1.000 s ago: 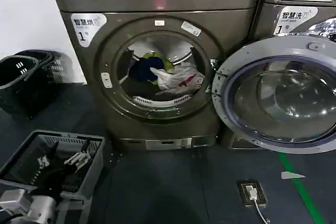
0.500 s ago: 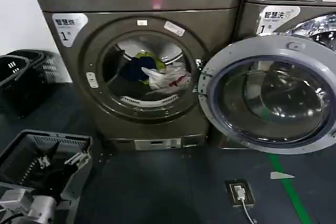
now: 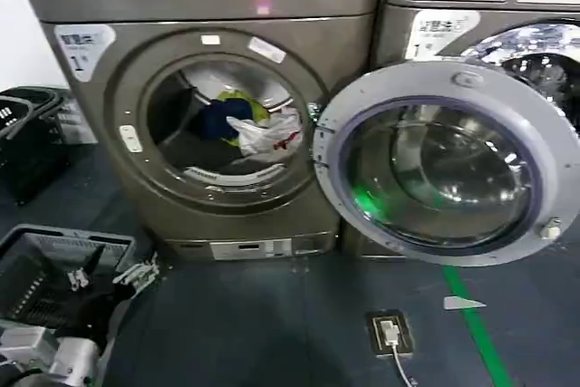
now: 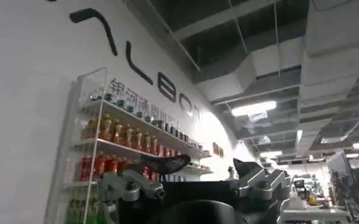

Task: Grasp the clothes from the dryer.

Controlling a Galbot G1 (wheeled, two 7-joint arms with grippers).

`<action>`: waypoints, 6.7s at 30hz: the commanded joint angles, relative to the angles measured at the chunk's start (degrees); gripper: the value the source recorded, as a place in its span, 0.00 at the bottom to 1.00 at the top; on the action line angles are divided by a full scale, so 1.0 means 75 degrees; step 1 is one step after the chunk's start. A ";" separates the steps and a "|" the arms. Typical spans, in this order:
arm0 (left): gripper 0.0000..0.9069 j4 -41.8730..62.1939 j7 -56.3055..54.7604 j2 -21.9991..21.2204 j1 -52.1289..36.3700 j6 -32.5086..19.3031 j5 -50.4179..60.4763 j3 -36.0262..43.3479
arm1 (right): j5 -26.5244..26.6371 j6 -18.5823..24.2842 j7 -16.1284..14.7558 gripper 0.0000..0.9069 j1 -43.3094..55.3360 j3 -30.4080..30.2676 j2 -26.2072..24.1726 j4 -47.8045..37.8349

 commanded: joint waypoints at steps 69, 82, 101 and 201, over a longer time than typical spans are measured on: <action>1.00 0.0305 0.0277 0.0133 -0.0167 -0.0369 0.0092 0.0311 | 0.0519 0.0255 -0.0253 1.00 -0.0024 -0.0071 0.0227 0.0446; 1.00 0.0236 0.0293 0.0185 -0.0137 -0.0391 0.0057 0.0302 | 0.0522 0.0171 -0.0290 1.00 -0.0071 -0.0039 0.0242 0.0527; 1.00 0.4086 -0.0144 0.0829 -0.4037 -0.1276 -0.0362 0.1543 | 0.0572 0.0324 0.0077 1.00 -0.0662 0.0694 0.0320 0.0853; 0.06 1.6985 0.6261 0.0346 -1.2532 -0.4121 0.5748 0.9570 | 0.0317 0.0830 -0.0490 1.00 -0.0071 -0.0267 0.0723 0.1062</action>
